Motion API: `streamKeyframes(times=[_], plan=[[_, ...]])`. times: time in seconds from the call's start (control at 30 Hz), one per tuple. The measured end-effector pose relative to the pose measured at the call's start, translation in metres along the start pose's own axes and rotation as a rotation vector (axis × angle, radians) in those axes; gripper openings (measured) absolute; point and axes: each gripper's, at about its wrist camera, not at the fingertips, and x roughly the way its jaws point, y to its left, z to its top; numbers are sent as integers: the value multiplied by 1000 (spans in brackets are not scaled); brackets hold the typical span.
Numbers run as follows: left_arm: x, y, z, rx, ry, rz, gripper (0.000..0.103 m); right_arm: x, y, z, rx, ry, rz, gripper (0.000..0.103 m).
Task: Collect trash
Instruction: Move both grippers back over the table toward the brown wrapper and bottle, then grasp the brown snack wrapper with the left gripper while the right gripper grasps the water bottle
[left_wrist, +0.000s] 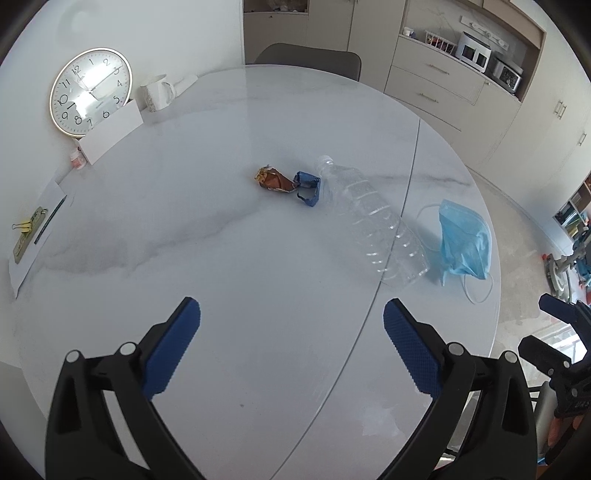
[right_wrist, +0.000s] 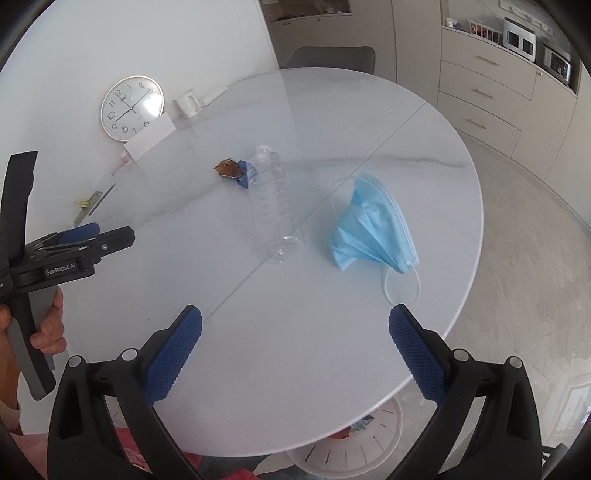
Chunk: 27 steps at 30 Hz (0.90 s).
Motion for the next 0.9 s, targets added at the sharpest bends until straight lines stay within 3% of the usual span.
streamKeyframes(times=[0.27, 0.47, 0.73, 0.9], plan=[[54, 43, 65, -105, 4, -16, 95, 49, 46, 63, -68, -16, 37, 101], [101, 56, 103, -120, 29, -16, 95, 92, 61, 96, -95, -7, 44, 101], [171, 60, 134, -176, 111, -23, 83, 161, 58, 116, -144, 58, -82, 101], [205, 66, 148, -291, 173, -63, 75, 188, 47, 124, -129, 87, -106, 101]])
